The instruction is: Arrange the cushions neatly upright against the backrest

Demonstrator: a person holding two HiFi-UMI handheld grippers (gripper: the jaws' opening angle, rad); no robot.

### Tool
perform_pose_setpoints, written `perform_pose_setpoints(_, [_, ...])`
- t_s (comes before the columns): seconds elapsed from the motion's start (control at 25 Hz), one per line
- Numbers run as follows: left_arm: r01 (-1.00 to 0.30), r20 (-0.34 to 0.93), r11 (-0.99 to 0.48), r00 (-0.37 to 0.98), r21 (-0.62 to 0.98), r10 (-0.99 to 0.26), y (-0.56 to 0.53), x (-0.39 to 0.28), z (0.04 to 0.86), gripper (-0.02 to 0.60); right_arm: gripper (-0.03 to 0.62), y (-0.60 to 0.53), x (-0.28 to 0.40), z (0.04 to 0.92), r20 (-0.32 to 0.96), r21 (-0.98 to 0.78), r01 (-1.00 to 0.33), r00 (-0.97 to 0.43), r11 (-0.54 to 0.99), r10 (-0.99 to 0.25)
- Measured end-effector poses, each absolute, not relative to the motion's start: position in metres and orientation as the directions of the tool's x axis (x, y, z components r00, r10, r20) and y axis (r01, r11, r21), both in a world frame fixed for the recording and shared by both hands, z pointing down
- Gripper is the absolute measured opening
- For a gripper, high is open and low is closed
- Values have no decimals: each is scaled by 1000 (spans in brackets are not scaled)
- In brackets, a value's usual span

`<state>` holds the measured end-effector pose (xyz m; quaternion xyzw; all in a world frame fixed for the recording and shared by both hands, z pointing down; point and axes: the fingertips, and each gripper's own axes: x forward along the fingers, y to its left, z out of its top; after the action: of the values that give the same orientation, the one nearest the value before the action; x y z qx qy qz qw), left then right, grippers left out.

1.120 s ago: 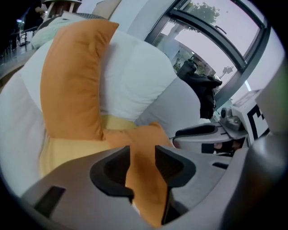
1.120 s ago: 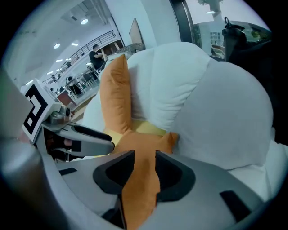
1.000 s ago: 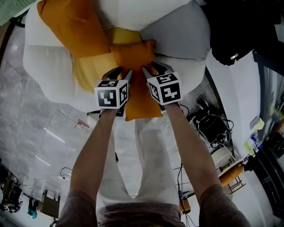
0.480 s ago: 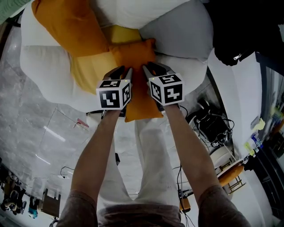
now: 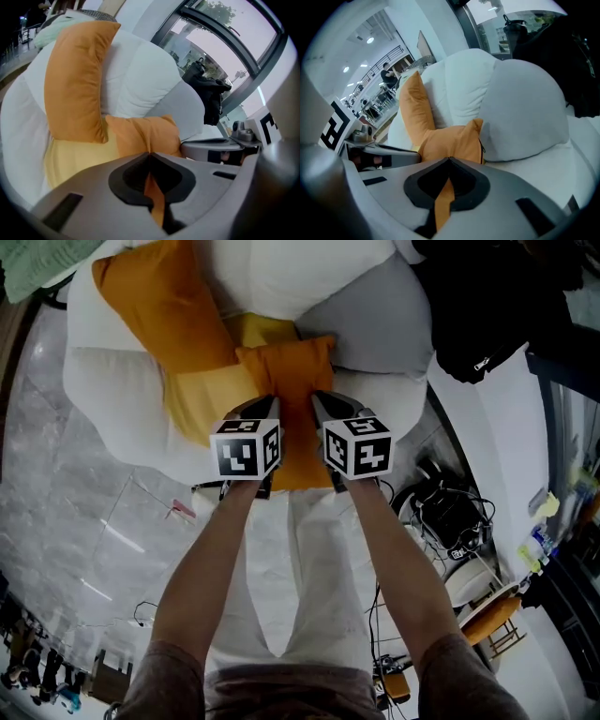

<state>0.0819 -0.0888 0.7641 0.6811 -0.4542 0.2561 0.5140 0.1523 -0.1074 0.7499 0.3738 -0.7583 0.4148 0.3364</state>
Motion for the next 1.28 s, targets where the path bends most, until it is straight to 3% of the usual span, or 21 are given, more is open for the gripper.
perform_pose_setpoints(0.76, [-884, 722, -268, 467, 383, -511, -217, 59, 607, 9, 20, -222, 135, 592, 685, -326, -871, -486, 367, -543])
perform_pose_setpoints(1.28, [-897, 719, -337, 432, 284, -545, -274, 42, 635, 11, 20, -265, 118, 619, 646, -347, -855, -516, 386, -563])
